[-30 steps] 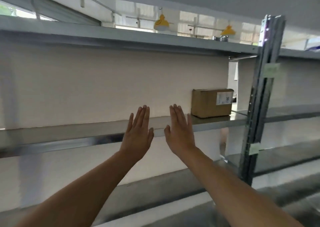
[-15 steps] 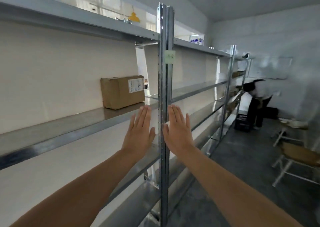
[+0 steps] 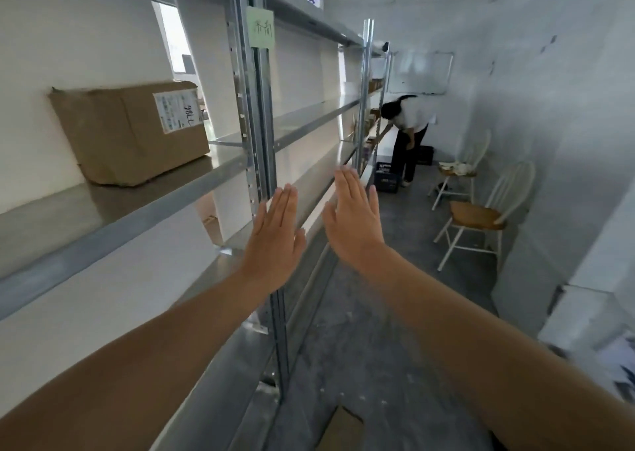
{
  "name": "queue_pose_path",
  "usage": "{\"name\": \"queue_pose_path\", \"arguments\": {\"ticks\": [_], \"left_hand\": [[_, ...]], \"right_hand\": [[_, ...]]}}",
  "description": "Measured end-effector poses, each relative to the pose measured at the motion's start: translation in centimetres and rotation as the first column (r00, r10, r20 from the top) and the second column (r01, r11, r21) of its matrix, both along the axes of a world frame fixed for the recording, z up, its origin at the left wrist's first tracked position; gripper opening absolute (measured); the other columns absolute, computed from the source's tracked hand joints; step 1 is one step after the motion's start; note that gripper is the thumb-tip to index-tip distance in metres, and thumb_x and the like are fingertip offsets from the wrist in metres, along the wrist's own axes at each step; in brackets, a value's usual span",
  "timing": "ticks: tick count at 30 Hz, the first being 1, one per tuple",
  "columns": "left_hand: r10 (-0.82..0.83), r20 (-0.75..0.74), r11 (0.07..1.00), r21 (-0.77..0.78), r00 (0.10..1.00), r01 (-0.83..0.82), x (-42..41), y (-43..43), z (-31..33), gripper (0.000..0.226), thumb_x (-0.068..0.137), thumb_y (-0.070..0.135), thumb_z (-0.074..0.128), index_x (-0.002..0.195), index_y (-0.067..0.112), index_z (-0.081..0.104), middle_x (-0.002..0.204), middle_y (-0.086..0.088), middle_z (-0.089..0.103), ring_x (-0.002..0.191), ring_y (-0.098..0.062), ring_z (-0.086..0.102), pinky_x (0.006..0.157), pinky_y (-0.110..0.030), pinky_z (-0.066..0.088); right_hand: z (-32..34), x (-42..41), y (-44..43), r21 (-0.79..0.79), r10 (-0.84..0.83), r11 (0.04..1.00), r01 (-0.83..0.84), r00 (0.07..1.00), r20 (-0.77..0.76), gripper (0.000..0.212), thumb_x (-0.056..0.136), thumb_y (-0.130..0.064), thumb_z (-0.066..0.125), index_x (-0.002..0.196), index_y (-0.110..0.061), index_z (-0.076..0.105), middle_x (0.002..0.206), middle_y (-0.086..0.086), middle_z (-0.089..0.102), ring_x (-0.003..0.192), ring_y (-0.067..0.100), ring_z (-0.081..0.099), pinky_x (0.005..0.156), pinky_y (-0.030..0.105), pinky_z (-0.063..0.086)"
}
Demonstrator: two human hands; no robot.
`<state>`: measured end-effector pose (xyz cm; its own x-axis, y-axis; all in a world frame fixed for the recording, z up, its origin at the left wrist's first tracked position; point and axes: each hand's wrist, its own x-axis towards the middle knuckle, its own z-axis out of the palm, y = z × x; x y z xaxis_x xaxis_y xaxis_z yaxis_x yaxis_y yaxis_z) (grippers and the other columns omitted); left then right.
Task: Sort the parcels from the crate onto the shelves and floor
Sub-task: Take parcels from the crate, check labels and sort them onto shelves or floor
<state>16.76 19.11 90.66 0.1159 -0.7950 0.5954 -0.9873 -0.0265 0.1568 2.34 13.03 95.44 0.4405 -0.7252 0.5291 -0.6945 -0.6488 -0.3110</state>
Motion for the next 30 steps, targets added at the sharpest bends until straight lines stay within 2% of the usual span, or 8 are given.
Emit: {"name": "queue_pose_path", "arguments": {"ticks": [5, 9, 15, 20, 30], "left_hand": [[-0.128, -0.053, 0.991, 0.031, 0.990, 0.130, -1.7, -3.0, -2.5, 0.065, 0.103, 0.025, 0.035, 0.156, 0.008, 0.003, 0.165, -0.007, 0.002, 0.152, -0.016, -0.006, 0.123, -0.038, -0.005], [-0.219, -0.049, 0.971, 0.085, 0.974, 0.223, -3.4, -5.7, -4.1, 0.065, 0.102, 0.024, 0.036, 0.156, 0.004, 0.005, 0.165, -0.010, 0.004, 0.152, -0.021, -0.002, 0.123, -0.040, -0.005], [-0.255, -0.080, 0.957, 0.123, 0.964, 0.263, -4.9, -9.9, -6.6, 0.066, 0.103, 0.024, 0.035, 0.156, 0.004, 0.002, 0.165, -0.010, 0.001, 0.152, -0.022, -0.004, 0.123, -0.036, -0.006], [-0.243, -0.094, 0.941, 0.219, 0.965, 0.258, -4.7, -13.7, -9.8, 0.066, 0.103, 0.024, 0.034, 0.156, 0.006, -0.002, 0.165, -0.009, -0.003, 0.152, -0.020, -0.007, 0.123, -0.039, -0.006], [-0.132, -0.151, 0.933, 0.315, 0.980, 0.174, -5.8, -23.8, -13.3, 0.066, 0.103, 0.023, 0.035, 0.156, 0.007, -0.002, 0.165, -0.007, -0.003, 0.152, -0.019, -0.007, 0.123, -0.039, -0.006]], "right_hand": [[-3.4, -2.1, -1.5, 0.104, -0.115, 0.987, 0.119, 0.993, -0.039, 0.063, 0.102, -0.025, 0.034, 0.158, -0.014, 0.006, 0.165, -0.002, 0.004, 0.151, 0.011, -0.005, 0.123, 0.043, -0.005], [-4.9, -4.4, -3.6, 0.218, -0.256, 0.942, 0.254, 0.966, -0.023, 0.063, 0.102, -0.027, 0.035, 0.157, -0.013, 0.008, 0.165, 0.000, 0.006, 0.152, 0.013, -0.003, 0.122, 0.043, -0.003], [-8.6, -6.8, -7.9, 0.238, -0.318, 0.911, 0.338, 0.941, -0.118, 0.063, 0.102, -0.028, 0.034, 0.158, -0.014, 0.007, 0.165, -0.001, 0.005, 0.152, 0.014, -0.002, 0.123, 0.045, -0.001], [-12.6, -6.9, -12.6, 0.344, -0.282, 0.883, 0.319, 0.947, -0.153, 0.063, 0.103, -0.027, 0.034, 0.157, -0.012, 0.007, 0.165, 0.000, 0.004, 0.152, 0.014, -0.003, 0.122, 0.045, -0.002], [-17.4, -7.6, -23.8, 0.429, -0.152, 0.875, 0.225, 0.968, -0.198, 0.064, 0.102, -0.026, 0.035, 0.157, -0.012, 0.007, 0.165, 0.000, 0.004, 0.152, 0.014, -0.003, 0.122, 0.046, -0.003]]}}
